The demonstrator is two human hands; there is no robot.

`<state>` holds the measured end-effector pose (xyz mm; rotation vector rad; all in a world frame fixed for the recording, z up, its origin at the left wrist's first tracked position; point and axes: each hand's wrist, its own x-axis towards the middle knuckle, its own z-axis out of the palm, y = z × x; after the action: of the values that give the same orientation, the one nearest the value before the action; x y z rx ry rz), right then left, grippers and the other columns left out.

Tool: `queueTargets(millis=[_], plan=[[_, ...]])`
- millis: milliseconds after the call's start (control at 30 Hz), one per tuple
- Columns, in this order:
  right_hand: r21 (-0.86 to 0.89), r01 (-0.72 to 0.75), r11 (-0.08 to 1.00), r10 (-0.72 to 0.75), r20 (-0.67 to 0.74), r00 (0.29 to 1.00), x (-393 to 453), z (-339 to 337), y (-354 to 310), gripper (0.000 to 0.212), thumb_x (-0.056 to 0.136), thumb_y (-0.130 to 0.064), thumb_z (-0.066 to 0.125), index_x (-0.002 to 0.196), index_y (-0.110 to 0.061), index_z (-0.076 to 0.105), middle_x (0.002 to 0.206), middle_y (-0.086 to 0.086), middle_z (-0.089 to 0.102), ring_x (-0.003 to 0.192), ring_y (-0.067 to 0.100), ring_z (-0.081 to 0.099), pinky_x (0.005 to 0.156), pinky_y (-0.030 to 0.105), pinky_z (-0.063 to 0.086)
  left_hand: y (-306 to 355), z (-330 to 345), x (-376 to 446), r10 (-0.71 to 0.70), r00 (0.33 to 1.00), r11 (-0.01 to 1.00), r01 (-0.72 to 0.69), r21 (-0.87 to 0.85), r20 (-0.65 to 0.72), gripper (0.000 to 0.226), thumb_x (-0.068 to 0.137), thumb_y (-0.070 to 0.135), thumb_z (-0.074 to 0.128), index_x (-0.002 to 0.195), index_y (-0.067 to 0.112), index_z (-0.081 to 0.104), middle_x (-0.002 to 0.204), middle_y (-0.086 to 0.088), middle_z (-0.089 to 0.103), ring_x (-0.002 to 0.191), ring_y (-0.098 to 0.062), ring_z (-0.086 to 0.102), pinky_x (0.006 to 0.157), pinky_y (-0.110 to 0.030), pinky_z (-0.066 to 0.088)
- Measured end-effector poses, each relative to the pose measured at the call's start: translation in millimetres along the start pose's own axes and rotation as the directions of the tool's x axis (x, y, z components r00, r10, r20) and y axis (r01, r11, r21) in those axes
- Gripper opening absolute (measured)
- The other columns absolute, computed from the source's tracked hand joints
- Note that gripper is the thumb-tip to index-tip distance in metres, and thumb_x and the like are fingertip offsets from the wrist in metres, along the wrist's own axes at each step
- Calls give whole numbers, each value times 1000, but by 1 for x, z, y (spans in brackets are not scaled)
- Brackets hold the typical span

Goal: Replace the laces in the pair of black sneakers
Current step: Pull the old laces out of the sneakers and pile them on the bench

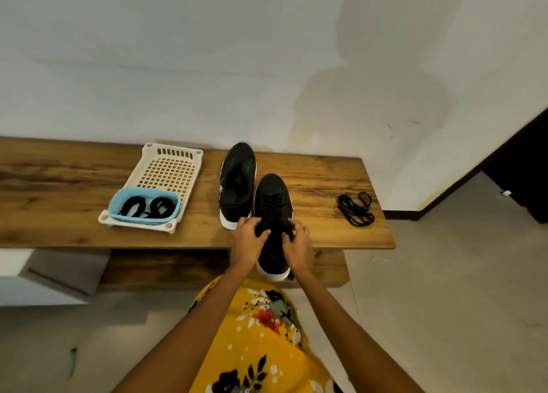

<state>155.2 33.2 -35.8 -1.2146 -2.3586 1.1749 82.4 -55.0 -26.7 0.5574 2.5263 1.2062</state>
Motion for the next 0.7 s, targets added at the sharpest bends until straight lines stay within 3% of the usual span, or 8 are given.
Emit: queueTargets(millis=[100, 233, 333, 433, 600, 700], plan=[[-20, 36, 999, -36, 24, 999, 0, -5, -1, 41, 95, -22, 53, 135, -16, 45, 128, 9, 48, 118, 26, 50, 90, 37, 45, 2, -7, 1, 42, 998, 999, -43, -18, -36, 32, 88, 22, 64, 115, 5, 62, 108, -10, 60, 97, -19, 61, 80, -22, 45], [-29, 144, 989, -142, 47, 989, 2, -8, -6, 43, 94, -18, 55, 136, -16, 45, 127, 9, 47, 122, 24, 43, 95, 36, 43, 7, -11, 4, 67, 993, 995, -73, -72, -94, 39, 85, 21, 67, 121, 11, 55, 89, -1, 59, 84, -13, 58, 73, -23, 45], [5, 167, 986, -167, 33, 985, 6, -6, -11, 43, 92, -13, 56, 134, -17, 47, 128, 8, 47, 122, 23, 45, 95, 34, 44, 10, -9, 11, 122, 988, 992, -123, -10, -92, 33, 86, 21, 66, 118, 16, 59, 91, 3, 53, 82, -10, 54, 69, -20, 42], [-2, 181, 984, -181, 26, 983, 12, -5, -12, 42, 92, -14, 56, 133, -17, 49, 130, 6, 48, 121, 20, 46, 94, 29, 42, 8, -8, 18, 153, 983, 988, -151, 28, -102, 19, 89, 25, 62, 105, 16, 69, 96, 1, 60, 85, -9, 57, 60, -10, 33], [-39, 219, 975, -219, 1, 976, 20, -3, -2, 32, 91, -15, 60, 122, -16, 57, 120, 1, 56, 109, 17, 55, 82, 26, 48, 21, -12, 19, 197, 954, 944, -247, -221, -225, 14, 89, 17, 63, 98, 10, 70, 92, 3, 59, 76, 1, 55, 68, -4, 42], [-9, 226, 974, -226, -22, 974, 22, -4, 1, 29, 90, -17, 62, 119, -18, 60, 113, -2, 59, 102, 13, 58, 76, 22, 47, 45, -21, 18, 124, 979, 846, -189, -498, -160, 9, 92, 15, 56, 91, 13, 65, 87, 2, 61, 79, -1, 59, 72, -10, 47]])
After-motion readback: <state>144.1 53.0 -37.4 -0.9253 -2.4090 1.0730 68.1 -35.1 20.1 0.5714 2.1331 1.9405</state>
